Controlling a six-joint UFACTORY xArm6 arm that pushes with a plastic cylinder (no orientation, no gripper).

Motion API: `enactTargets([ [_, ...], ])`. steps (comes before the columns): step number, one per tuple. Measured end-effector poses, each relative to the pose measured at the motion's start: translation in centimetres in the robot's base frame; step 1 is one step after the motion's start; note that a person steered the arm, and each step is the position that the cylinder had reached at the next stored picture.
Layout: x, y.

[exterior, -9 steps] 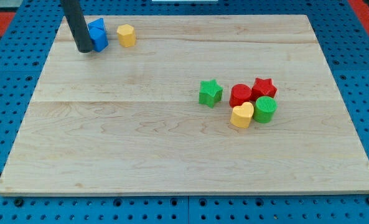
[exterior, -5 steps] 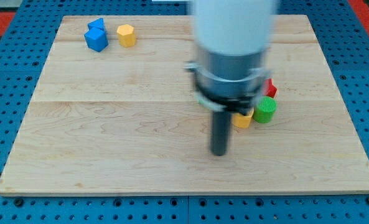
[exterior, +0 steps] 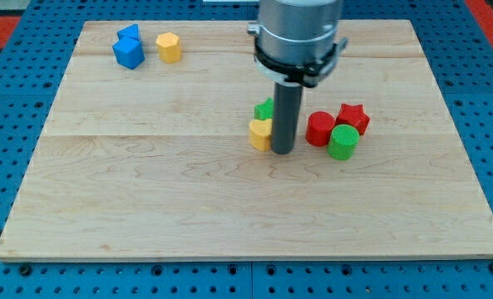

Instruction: Keep the yellow heart to the bottom of the yellow hexagon

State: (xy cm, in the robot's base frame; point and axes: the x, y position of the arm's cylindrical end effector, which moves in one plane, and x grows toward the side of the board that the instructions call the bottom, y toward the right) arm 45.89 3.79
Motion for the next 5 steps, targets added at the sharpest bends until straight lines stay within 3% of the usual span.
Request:
enactTargets([
  [5, -0.5, -2.0],
])
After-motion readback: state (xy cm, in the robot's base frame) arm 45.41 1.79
